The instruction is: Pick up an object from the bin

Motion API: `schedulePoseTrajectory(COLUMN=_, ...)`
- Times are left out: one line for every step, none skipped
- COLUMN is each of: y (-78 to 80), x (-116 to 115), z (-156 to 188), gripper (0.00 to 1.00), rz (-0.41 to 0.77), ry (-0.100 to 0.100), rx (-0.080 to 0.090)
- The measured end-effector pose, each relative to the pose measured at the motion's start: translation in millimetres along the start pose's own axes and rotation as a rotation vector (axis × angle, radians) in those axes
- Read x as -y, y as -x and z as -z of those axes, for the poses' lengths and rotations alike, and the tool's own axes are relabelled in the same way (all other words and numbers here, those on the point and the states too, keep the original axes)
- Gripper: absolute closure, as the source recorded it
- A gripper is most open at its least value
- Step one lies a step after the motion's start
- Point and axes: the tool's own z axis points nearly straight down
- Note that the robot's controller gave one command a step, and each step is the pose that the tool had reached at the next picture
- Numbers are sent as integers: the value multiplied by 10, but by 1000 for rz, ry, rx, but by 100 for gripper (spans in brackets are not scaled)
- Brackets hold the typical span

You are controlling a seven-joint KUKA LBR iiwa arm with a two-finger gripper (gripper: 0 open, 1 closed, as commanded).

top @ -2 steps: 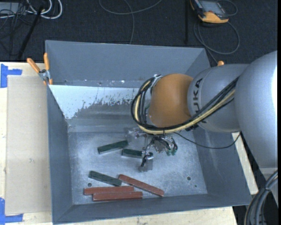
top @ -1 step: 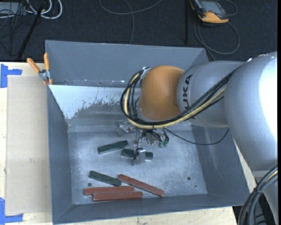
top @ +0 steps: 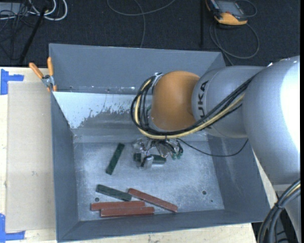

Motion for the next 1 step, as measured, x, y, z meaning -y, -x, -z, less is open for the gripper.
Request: schedulePoseTrajectory(y=0, x=-1, z=0, gripper=0, rz=0, ry=0, rx=0)
